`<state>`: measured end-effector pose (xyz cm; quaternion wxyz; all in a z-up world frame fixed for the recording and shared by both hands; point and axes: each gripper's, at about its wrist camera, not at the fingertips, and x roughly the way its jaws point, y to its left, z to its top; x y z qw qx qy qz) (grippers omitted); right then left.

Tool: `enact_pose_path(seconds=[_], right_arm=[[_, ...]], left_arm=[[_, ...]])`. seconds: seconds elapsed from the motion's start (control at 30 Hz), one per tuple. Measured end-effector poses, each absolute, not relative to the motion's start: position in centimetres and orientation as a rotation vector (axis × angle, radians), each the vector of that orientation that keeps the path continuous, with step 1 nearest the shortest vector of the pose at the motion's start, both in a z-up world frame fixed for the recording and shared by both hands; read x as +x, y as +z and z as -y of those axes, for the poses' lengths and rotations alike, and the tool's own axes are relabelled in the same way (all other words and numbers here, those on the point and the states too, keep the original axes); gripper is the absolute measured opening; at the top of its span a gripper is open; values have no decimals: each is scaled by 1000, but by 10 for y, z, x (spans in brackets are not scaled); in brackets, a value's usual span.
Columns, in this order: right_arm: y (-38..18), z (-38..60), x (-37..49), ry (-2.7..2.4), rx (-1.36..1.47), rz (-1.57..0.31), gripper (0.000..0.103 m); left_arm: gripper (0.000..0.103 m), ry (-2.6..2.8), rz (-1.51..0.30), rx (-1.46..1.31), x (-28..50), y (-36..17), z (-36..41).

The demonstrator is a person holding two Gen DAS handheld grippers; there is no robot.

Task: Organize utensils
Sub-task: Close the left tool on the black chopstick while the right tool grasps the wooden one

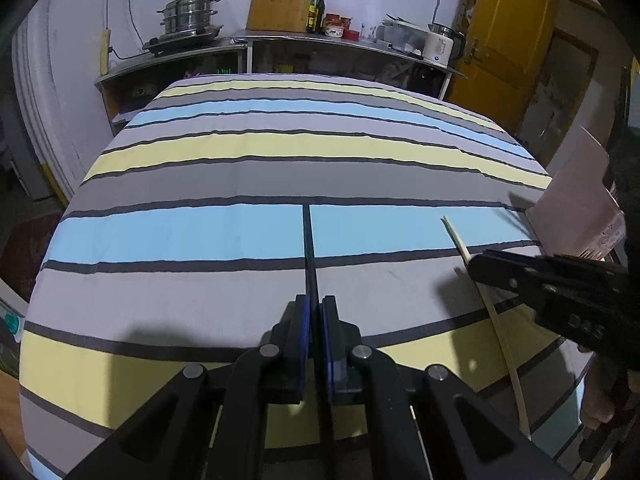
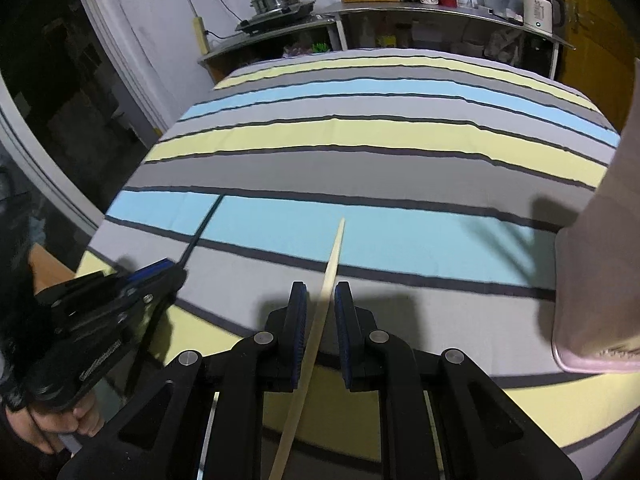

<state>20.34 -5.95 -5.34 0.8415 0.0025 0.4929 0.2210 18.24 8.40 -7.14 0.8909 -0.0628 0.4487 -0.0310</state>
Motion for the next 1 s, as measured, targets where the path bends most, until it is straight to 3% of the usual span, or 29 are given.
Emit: enact_pose_path(seconds=[0.4, 0.47, 0.6, 1.0], right_arm=[[-56, 37, 219, 400, -109, -1051, 14], [-56, 35, 219, 397, -125, -1052, 7], [-54, 35, 220, 408, -120, -1059, 7], [1, 50, 200, 476, -53, -948, 6]], left_arm=[[6, -72, -926, -134, 182, -72, -87], [6, -70, -930, -125, 183, -72, -86], [6, -68, -943, -106, 186, -71, -84], [5, -82, -925, -176, 178, -43, -92]])
